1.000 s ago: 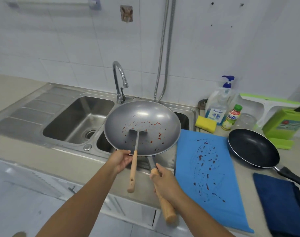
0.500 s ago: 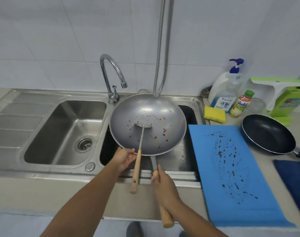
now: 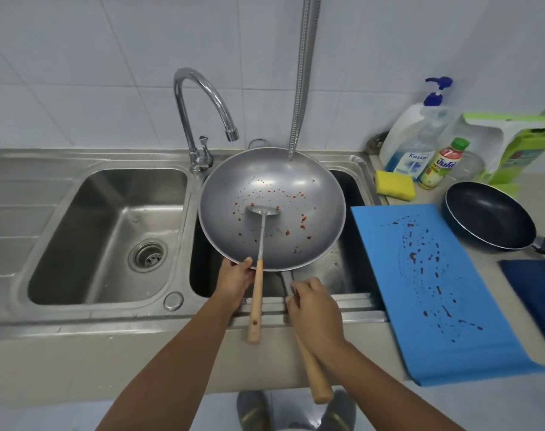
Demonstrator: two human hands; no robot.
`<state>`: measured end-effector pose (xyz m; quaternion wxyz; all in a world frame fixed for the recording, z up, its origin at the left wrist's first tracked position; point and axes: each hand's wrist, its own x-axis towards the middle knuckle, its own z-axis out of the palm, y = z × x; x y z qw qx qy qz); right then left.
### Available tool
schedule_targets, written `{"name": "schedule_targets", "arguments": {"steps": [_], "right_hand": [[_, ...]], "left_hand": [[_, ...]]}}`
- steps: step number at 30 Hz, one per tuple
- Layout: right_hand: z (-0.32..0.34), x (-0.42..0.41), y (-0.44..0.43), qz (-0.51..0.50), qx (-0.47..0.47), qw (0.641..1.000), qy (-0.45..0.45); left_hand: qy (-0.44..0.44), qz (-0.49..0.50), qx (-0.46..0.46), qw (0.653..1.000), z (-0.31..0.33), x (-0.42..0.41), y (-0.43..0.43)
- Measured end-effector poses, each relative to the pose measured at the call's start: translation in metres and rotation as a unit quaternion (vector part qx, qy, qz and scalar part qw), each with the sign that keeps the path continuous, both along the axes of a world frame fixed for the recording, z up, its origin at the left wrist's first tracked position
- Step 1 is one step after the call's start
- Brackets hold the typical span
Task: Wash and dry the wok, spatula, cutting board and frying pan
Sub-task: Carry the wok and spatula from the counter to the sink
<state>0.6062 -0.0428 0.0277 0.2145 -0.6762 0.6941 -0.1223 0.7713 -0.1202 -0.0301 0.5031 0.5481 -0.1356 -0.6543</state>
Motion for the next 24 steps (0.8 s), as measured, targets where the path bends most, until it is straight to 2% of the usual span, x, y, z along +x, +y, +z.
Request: {"name": "schedule_targets", "arguments": {"steps": [2,10,17,21,24], "right_hand": [[0.002,0.011,-0.010,0.009,-0.016,1.000,0.002],[0.006,0.047,-0.028,0.031,0.026,0.999,0.018],[0.010,0.059,-0.038,-0.011,0.096,0.994,-0.044],[0.019,0.038,-0.040,-0.092,0.063,0.983,-0.148],[0.028,0.004,-0.036,-0.081,0.033,0.977,-0.194]], "left_hand": [[-0.006,-0.009,-0.020,1.000,0.000,0.000,0.003],[-0.003,-0.014,-0.033,0.999,-0.005,0.003,0.004],[-0.004,-0.017,-0.035,0.999,-0.003,0.001,0.005],[-0.003,-0.014,-0.034,0.999,-0.002,0.002,0.005],[-0.004,-0.005,-0.022,1.000,-0.002,0.001,0.006]]}}
